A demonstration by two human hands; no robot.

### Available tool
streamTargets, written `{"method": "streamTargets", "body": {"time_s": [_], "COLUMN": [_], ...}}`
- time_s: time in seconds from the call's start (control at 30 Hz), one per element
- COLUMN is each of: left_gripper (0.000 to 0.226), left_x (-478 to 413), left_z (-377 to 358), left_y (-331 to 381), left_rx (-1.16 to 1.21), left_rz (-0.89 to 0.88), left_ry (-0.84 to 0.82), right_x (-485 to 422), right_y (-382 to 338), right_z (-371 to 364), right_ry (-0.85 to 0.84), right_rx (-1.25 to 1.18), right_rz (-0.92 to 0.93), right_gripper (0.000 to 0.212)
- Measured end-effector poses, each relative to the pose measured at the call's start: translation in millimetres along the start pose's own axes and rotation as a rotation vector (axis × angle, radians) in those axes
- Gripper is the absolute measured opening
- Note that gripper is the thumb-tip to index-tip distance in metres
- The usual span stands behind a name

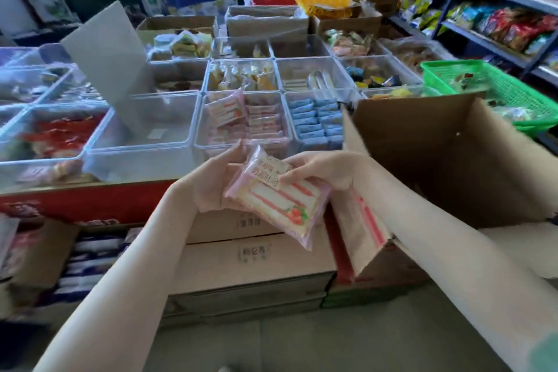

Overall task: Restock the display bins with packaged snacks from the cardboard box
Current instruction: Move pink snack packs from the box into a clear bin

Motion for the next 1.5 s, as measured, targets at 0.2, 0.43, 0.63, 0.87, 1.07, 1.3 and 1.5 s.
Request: {"method": "streamTargets", "body": {"time_s": [0.2,0.43,0.63,0.87,1.07,1.3,1.5], "left_gripper": [0.043,0.044,0.046,0.042,0.037,0.049,0.074], "left_x": [33,28,-6,-61,-135,-211,-230], "left_z": [102,183,226,276,305,334,347], "left_y": [26,50,60,93,113,94,93], "left_rx": [-0.195,-0.082,-0.011,-0.402,-0.465,-0.195,-0.224], "left_rz": [0.044,-0.072,-0.164,-0.109,-0.112,-0.097,-0.066], "left_ry": [0.258,0.434,0.495,0.950,1.170,0.879,0.669], "right_x": [-103,-153,-199,-255,-311,-376,-385], "right_y": [-45,-60,-61,-86,-93,-73,-56], "right_z": [-25,11,52,118,159,207,199], "right_ry": [-0.015,0.194,0.367,0.670,1.131,1.010,0.816], "right_rx": [0.072,-0.080,-0.217,-0.120,0.132,0.003,-0.069], "right_rz": [-0.075,-0.043,0.082,0.167,0.085,0.045,-0.033], "right_gripper": [0.040,0.040,0.010,0.002,0.011,0.034,0.070]}}
Point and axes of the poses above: each hand's wrist, its own x-axis away from the middle knuckle, its own z-axis out of the back of the hand, y = z × x, the point moved 5 cm from there along -x, towards the middle knuckle, and after that the axes turned 5 degrees about -z, right-handed, at the moved point
